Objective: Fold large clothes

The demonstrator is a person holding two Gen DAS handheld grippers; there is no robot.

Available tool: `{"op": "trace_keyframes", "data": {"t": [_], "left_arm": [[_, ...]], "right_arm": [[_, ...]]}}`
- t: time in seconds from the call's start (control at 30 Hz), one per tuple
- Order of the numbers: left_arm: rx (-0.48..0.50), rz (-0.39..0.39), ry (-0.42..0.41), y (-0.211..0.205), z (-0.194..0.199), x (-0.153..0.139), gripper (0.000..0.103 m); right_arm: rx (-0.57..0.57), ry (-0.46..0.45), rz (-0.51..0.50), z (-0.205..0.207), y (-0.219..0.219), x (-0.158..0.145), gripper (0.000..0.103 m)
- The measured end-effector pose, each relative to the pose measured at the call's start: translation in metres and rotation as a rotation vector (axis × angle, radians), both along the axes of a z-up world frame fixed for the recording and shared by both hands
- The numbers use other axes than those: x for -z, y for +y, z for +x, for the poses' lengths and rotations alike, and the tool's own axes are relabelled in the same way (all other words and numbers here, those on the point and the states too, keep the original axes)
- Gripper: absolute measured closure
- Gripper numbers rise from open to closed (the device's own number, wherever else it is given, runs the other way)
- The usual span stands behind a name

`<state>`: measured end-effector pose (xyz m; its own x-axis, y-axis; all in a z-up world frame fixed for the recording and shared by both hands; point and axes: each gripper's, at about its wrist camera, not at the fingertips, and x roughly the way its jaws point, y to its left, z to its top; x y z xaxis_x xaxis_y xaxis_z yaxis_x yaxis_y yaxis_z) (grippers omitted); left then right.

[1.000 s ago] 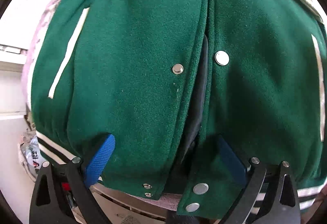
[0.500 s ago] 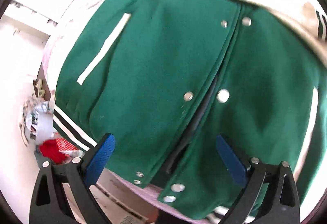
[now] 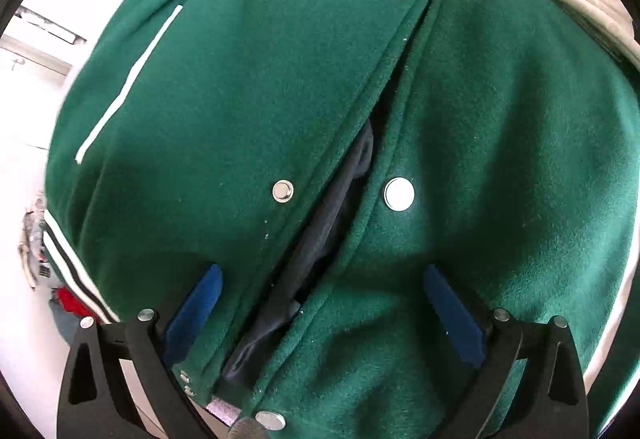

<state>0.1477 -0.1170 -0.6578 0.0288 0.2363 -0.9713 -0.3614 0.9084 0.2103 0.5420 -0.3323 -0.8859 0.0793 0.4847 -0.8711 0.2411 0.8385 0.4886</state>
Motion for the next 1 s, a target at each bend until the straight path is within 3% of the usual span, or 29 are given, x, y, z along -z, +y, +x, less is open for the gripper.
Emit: {"op": "trace_keyframes", "data": {"t": [0.1, 0.17, 0.2, 0.23, 0.3, 0.43, 0.5, 0.67, 0.7, 0.73, 0.77, 0.87, 1.0], "left_arm": [[0.000, -0.025, -0.002, 0.024, -0.003, 0.007, 0.000], [-0.009, -0.025, -0.017, 0.026, 0.001, 0.010, 0.000], [-0.014, -0.022, -0.034, 0.029, -0.002, 0.011, 0.000], [-0.018, -0.019, -0.047, 0.031, -0.006, 0.010, 0.000], [-0.020, -0.012, -0.068, 0.033, -0.014, 0.015, 0.000], [-0.032, -0.026, -0.049, 0.041, -0.017, 0.014, 0.000], [-0.061, -0.040, -0.040, 0.045, -0.015, 0.010, 0.000], [-0.143, -0.069, -0.055, 0.058, -0.034, -0.009, 0.000], [-0.167, -0.082, -0.062, 0.063, -0.043, -0.014, 0.000], [-0.190, -0.088, -0.065, 0.068, -0.051, -0.017, 0.000], [-0.218, -0.092, -0.070, 0.074, -0.062, -0.022, 0.000], [-0.335, -0.111, -0.080, 0.098, -0.106, -0.034, 0.000], [-0.487, -0.251, -0.092, 0.121, -0.140, -0.003, 0.000]], "right_arm": [[0.028, 0.024, 0.021, 0.002, 0.000, 0.013, 0.093], [0.043, 0.033, 0.063, -0.003, -0.006, 0.011, 0.081], [0.048, 0.041, 0.064, -0.012, -0.018, 0.005, 0.064], [0.059, 0.052, 0.050, -0.022, -0.024, -0.004, 0.056], [0.064, 0.049, 0.043, -0.050, -0.035, -0.022, 0.053], [-0.028, 0.093, 0.029, -0.123, -0.029, -0.042, 0.053], [-0.074, 0.132, -0.017, -0.149, -0.018, -0.037, 0.053], [-0.108, 0.193, 0.066, -0.175, 0.021, -0.006, 0.053], [-0.140, 0.190, 0.055, -0.176, 0.033, -0.001, 0.058], [-0.152, 0.161, -0.020, -0.177, 0.038, 0.000, 0.091], [-0.131, 0.132, -0.062, -0.180, 0.037, -0.002, 0.090], [-0.012, 0.162, -0.067, -0.186, 0.022, 0.004, 0.090], [-0.041, 0.173, -0.082, -0.192, 0.021, -0.003, 0.088]]}}
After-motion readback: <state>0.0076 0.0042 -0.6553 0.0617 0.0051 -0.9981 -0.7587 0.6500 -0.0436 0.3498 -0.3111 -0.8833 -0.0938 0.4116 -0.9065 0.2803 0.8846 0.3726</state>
